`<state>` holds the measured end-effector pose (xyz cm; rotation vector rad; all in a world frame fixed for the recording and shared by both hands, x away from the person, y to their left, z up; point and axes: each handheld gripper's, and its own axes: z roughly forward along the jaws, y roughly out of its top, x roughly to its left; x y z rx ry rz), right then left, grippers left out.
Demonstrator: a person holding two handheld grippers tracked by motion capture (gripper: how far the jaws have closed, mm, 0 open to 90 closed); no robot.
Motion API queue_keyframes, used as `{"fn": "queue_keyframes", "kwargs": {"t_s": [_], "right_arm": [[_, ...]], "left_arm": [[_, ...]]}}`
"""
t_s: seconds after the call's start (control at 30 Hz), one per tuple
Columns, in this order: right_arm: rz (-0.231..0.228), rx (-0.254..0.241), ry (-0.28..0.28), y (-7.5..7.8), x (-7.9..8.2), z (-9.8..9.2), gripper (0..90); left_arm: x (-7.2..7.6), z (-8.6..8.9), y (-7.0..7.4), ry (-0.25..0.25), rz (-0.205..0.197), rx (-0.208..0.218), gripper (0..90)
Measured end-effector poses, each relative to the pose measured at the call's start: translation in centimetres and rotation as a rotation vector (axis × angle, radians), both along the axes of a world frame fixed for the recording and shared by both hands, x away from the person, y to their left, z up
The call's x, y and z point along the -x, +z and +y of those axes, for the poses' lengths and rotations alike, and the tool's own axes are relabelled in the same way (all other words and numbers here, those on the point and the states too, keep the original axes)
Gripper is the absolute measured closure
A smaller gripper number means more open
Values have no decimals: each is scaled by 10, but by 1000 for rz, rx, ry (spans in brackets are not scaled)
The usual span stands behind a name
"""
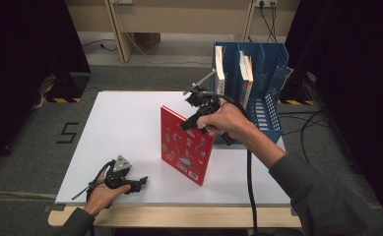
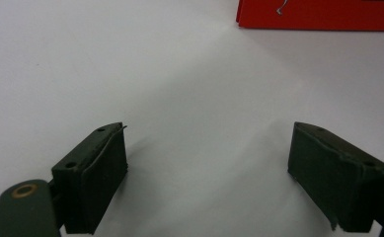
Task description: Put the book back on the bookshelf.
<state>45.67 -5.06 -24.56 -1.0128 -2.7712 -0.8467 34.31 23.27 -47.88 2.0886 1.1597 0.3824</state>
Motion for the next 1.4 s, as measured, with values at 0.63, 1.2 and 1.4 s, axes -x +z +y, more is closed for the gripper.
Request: {"fn": "queue_keyframes", "kwargs": {"t_s": [0.63, 1.2, 1.4], "right_arm": [[-77, 50, 41, -3, 5, 11, 789], [-131, 19, -73, 24, 26, -50, 794], [-141, 44, -128, 33, 32, -78, 793]], "left_arm": [[0, 1, 0, -6, -2, 1, 144], [-1, 1, 0, -4, -8, -2, 140], [-1, 1, 0, -5, -7, -2, 137]]}}
